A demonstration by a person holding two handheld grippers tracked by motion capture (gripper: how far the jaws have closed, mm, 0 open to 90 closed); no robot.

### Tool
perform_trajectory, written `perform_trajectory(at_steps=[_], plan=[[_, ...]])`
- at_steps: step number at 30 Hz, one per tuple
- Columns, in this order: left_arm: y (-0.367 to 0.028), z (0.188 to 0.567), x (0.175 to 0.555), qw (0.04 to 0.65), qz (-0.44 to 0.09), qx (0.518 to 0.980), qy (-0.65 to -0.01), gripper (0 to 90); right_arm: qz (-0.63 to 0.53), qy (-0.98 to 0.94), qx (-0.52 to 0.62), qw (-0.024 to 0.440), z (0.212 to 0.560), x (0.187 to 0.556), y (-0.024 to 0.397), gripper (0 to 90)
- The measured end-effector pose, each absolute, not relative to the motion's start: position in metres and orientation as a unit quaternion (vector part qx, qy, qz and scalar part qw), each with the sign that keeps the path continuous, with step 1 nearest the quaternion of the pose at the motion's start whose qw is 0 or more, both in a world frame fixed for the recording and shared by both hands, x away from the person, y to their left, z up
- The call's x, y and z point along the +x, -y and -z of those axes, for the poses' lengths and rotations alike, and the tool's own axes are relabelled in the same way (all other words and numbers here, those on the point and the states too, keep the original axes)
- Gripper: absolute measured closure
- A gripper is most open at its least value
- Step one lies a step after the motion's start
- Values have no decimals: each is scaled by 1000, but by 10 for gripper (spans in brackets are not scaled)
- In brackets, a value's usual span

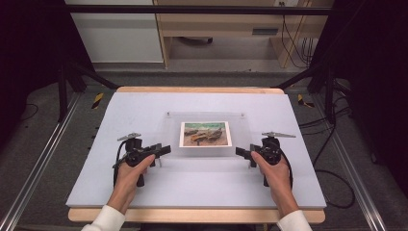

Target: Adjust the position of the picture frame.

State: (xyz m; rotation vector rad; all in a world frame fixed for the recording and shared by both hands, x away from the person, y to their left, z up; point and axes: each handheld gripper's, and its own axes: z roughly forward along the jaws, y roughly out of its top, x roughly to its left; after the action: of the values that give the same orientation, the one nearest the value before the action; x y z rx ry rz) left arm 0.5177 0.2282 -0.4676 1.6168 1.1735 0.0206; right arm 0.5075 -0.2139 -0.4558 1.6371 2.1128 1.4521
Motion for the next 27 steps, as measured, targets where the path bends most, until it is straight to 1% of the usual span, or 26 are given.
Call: perform_trajectory(at_steps=[2,3,7,15,27], plan=[[-229,464,525,547,-18,679,-490,391,-475,-696,535,55,455,514,214,205],[-229,463,529,547,-22,680,-488,397,-478,-696,532,57,455,518,215,222],[-231,464,535,541,-27,686,-486,399,-483,-699,524,67,454,526,213,231],[-232,467,525,548,-35,678,-490,403,-480,-705,517,77,454,521,209,230],[-231,464,514,543,-49,687,-481,419,-473,-719,501,95,451,509,209,232]])
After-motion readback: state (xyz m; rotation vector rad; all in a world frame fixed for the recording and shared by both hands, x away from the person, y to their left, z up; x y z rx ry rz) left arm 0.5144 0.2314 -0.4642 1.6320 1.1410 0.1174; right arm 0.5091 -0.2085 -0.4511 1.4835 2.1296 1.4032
